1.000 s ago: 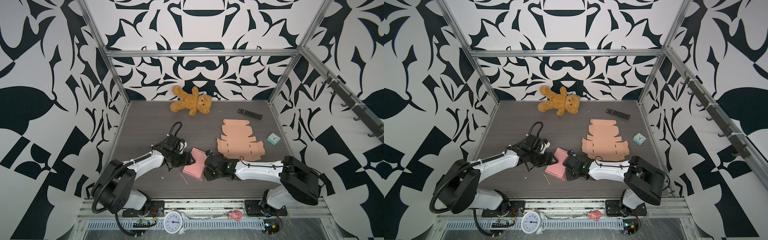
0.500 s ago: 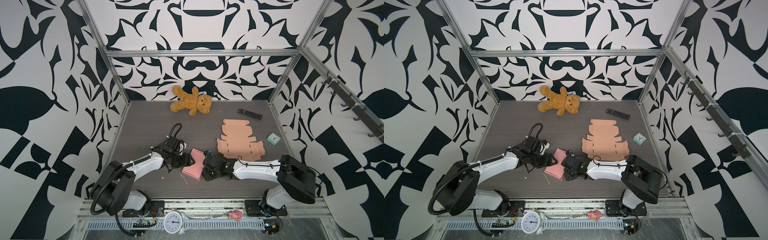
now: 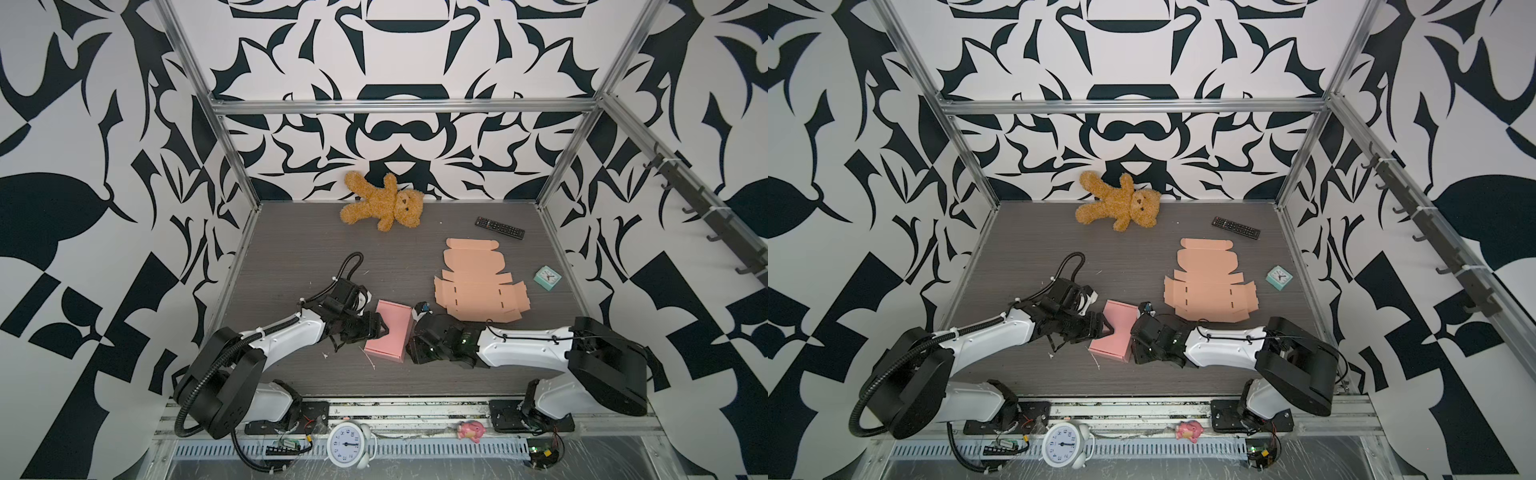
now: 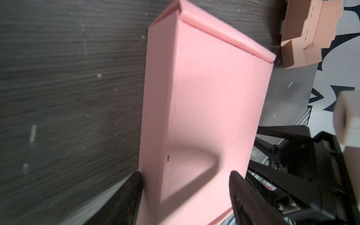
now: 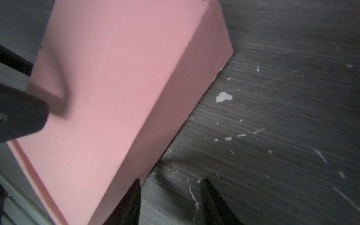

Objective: Fold the paper box

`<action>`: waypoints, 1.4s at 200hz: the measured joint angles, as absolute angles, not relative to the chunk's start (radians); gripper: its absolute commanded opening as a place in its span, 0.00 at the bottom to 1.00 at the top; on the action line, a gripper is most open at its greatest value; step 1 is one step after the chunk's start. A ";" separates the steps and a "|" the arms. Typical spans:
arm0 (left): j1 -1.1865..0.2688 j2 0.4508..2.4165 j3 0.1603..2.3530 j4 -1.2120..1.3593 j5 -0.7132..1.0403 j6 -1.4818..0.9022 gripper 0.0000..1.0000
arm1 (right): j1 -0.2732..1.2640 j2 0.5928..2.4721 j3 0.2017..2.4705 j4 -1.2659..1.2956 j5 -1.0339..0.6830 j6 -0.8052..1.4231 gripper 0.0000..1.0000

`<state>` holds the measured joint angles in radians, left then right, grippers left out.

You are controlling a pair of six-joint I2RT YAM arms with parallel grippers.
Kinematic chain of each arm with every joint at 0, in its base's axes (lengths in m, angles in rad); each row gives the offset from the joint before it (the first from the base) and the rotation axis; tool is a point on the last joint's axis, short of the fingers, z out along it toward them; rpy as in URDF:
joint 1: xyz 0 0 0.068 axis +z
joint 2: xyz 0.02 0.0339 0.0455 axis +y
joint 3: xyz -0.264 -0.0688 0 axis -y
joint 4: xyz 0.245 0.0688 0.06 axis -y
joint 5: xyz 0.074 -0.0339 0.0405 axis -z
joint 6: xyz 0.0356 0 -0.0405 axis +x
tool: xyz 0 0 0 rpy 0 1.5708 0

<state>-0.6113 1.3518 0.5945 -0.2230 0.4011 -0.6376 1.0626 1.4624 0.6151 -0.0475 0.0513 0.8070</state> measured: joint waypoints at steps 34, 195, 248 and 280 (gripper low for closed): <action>-0.616 1.308 0.582 -0.244 0.400 -0.641 0.78 | 1.073 1.432 0.584 -0.037 0.063 0.824 0.51; -0.735 1.217 0.517 -0.266 0.340 -0.746 0.76 | 1.155 1.474 0.633 -0.105 0.150 0.825 0.49; -0.788 1.235 0.517 -0.266 0.297 -0.779 0.75 | 1.157 1.482 0.641 -0.105 0.155 0.824 0.48; -0.799 1.229 0.517 -0.273 0.283 -0.795 0.74 | 1.171 1.507 0.669 -0.124 0.173 0.820 0.48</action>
<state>-0.7990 1.2293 0.5175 -0.2726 0.2829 -0.7948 1.1713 1.5070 0.6685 -0.1238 0.1734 0.8200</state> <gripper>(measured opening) 0.743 0.483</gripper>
